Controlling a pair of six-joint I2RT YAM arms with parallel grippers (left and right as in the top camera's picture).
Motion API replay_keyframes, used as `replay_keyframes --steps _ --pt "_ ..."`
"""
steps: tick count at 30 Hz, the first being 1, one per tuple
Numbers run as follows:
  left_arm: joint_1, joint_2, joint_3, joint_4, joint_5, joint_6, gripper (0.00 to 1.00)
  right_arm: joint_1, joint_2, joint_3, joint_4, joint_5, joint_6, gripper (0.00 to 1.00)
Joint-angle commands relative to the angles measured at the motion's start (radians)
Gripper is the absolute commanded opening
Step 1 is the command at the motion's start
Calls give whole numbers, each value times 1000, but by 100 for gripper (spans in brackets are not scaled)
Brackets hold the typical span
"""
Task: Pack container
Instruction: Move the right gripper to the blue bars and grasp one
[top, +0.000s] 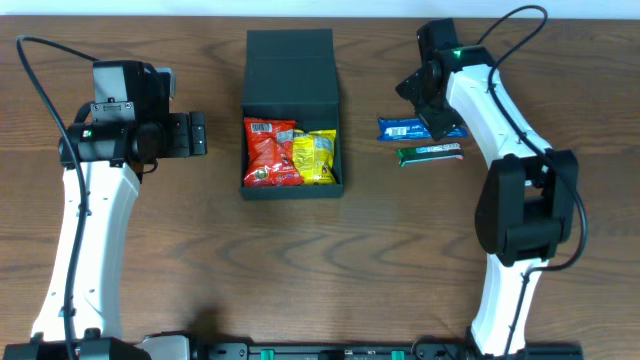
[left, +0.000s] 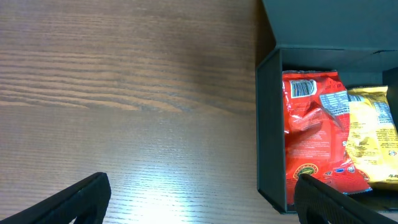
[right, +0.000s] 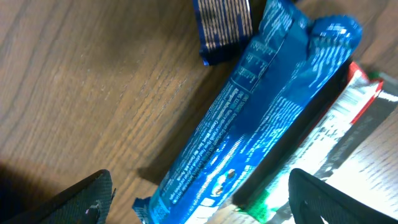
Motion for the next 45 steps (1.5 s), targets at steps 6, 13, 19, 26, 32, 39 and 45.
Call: replay_keyframes --steps 6,13,19,26,32,39,45 --pt "2 -9 22 3 4 -12 95 -2 77 -2 26 -45 95 87" --pt "2 -9 22 3 4 -11 95 -5 113 -2 65 -57 95 83" --pt "2 -9 22 3 4 -11 95 -6 123 -2 99 -51 91 80" --pt "2 -9 22 3 4 -11 95 -6 142 -2 101 -58 91 79" --pt "2 -9 22 3 4 -11 95 -11 142 -2 103 -59 91 71" --pt "2 -9 22 2 4 -11 95 -12 142 -2 96 -59 91 61" --pt "2 -9 22 -3 3 -11 95 -11 142 -2 89 -102 45 55"
